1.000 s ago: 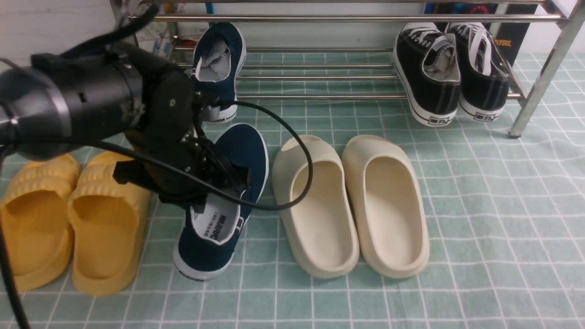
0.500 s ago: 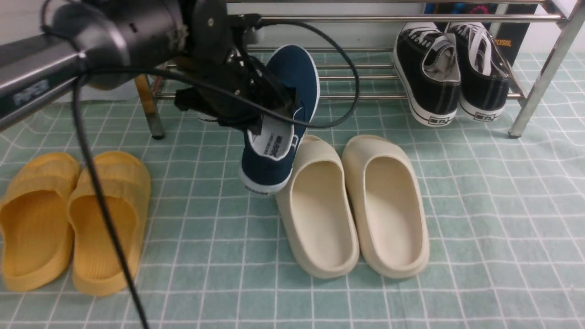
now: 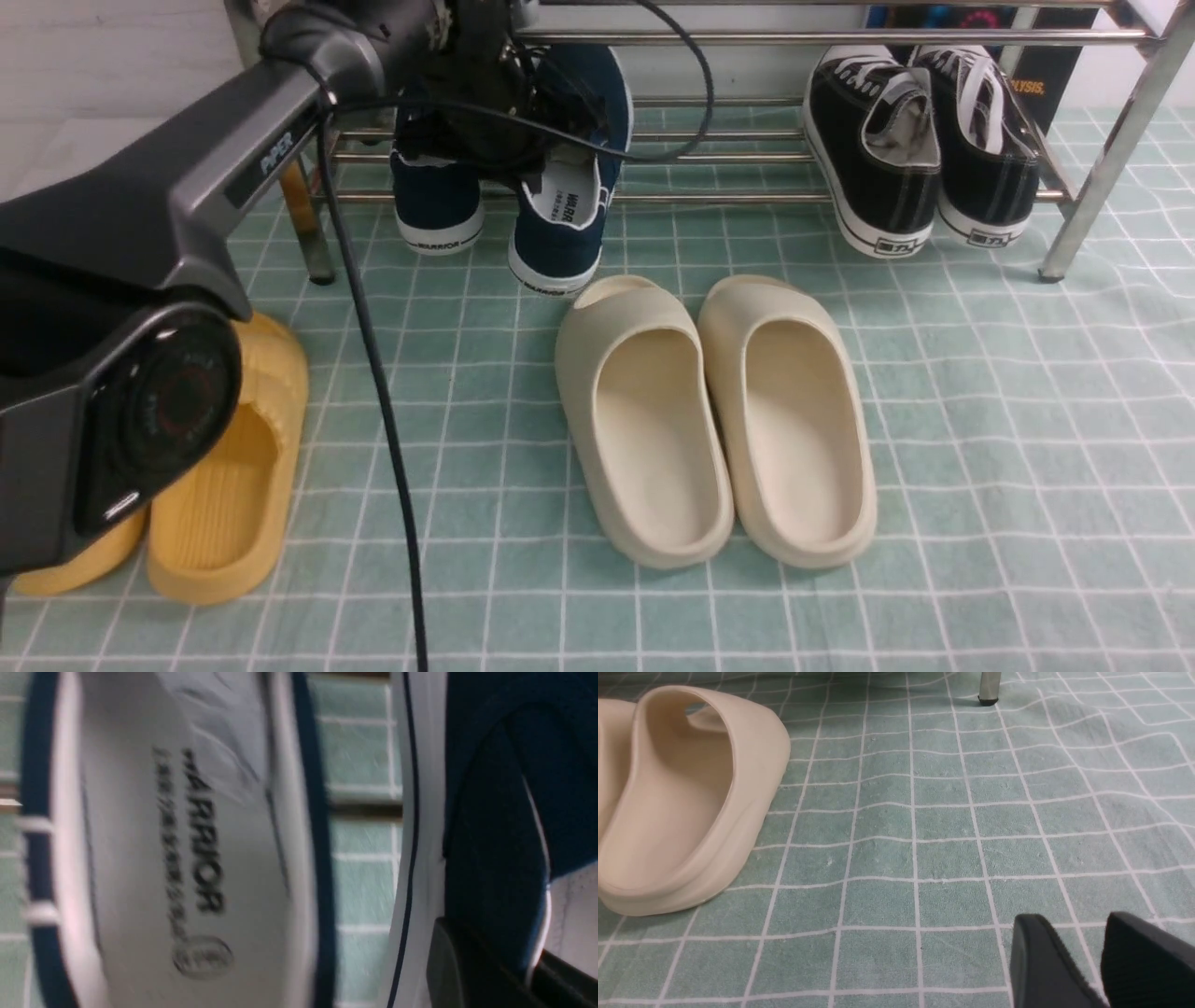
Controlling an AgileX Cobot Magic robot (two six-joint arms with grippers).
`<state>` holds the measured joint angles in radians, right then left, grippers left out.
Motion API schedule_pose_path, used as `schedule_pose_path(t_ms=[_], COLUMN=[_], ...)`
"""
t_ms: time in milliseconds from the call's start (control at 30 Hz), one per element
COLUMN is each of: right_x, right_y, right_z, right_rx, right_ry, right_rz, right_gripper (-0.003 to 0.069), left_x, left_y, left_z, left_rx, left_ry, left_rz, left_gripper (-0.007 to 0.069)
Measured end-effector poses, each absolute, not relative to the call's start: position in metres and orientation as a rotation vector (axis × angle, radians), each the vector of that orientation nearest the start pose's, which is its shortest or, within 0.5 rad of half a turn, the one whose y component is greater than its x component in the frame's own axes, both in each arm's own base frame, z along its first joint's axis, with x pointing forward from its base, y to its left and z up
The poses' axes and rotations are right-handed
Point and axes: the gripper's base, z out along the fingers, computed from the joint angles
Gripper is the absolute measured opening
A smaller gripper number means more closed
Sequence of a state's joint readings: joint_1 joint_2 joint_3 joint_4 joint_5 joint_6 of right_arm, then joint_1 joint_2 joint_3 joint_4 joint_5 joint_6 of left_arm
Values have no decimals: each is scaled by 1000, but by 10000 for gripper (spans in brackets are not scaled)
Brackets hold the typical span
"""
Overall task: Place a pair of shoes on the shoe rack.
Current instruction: Use the left arm to put a shoe into the shoe rack
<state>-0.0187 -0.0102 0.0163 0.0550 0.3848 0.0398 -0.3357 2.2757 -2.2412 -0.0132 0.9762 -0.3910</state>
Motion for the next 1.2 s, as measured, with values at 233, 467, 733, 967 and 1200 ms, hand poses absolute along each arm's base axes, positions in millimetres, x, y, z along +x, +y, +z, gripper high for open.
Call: schedule_pose_path(t_ms=[233,467,733,967,1200], right_x=[52,52,52,52,52], right_y=[1,1,1,1,1], right_z=[174,174,174,174,174], right_rx=[88,88,88,88,88], right_ry=[1872,1872,1872,1872,1872], right_rz=[69,69,69,69,69], right_gripper=[239,239,239,239,239], left_x=[501,508,510,511,488], left_y=[-163,-165,-165,-166,-162], left_z=[271,277,281,283,314], left_rx=[-115,-111,-107,-107,-32], left_ry=[2475,2368,2331,2324,2392], left_rz=[-341,-378,-382,-385,-343], left_gripper=[-8,24,213,338,327])
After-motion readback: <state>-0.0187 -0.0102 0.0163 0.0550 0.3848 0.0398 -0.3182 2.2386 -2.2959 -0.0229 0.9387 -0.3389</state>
